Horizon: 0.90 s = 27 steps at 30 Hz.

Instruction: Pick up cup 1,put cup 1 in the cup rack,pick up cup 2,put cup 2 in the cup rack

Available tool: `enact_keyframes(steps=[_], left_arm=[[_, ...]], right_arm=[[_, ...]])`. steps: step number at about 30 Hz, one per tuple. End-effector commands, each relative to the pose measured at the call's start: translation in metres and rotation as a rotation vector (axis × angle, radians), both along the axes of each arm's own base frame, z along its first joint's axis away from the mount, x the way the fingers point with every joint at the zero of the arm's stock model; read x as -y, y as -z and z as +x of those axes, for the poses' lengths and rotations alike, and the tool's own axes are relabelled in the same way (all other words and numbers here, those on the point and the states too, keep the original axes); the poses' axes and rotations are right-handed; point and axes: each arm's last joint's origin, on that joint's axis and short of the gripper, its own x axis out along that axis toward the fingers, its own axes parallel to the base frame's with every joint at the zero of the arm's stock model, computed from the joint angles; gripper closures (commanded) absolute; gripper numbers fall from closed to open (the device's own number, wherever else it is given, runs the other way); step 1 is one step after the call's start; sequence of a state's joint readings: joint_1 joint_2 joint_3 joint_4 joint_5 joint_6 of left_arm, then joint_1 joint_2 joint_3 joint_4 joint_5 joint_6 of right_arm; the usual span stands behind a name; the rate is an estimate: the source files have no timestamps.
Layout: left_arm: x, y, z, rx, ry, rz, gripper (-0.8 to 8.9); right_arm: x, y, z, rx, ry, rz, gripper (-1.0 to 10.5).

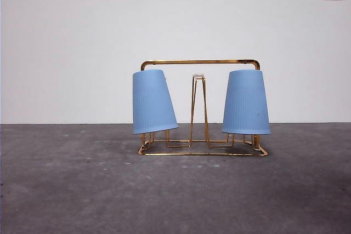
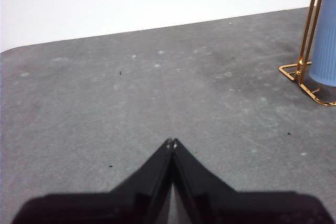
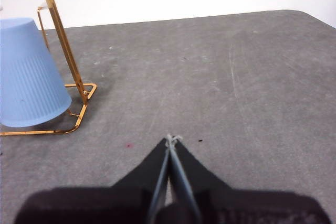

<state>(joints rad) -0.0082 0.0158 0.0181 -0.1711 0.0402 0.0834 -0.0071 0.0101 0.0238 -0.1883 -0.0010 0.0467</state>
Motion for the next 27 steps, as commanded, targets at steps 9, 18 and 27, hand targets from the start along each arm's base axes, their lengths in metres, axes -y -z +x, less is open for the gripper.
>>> enact_keyframes(steps=[9, 18, 27], left_arm=[[-0.0002, 0.0030, 0.0006, -0.005, -0.001, -0.010, 8.16], [-0.0002, 0.0030, 0.0006, -0.005, -0.001, -0.010, 8.16], [-0.0002, 0.0030, 0.0006, -0.005, -0.001, -0.010, 8.16]], right_arm=[[0.0002, 0.0025, 0.0004, -0.003, 0.004, 0.011, 9.5], [0.0002, 0.0025, 0.0004, -0.003, 0.004, 0.011, 9.5], [0.0002, 0.0025, 0.0004, -0.003, 0.004, 0.011, 9.5]])
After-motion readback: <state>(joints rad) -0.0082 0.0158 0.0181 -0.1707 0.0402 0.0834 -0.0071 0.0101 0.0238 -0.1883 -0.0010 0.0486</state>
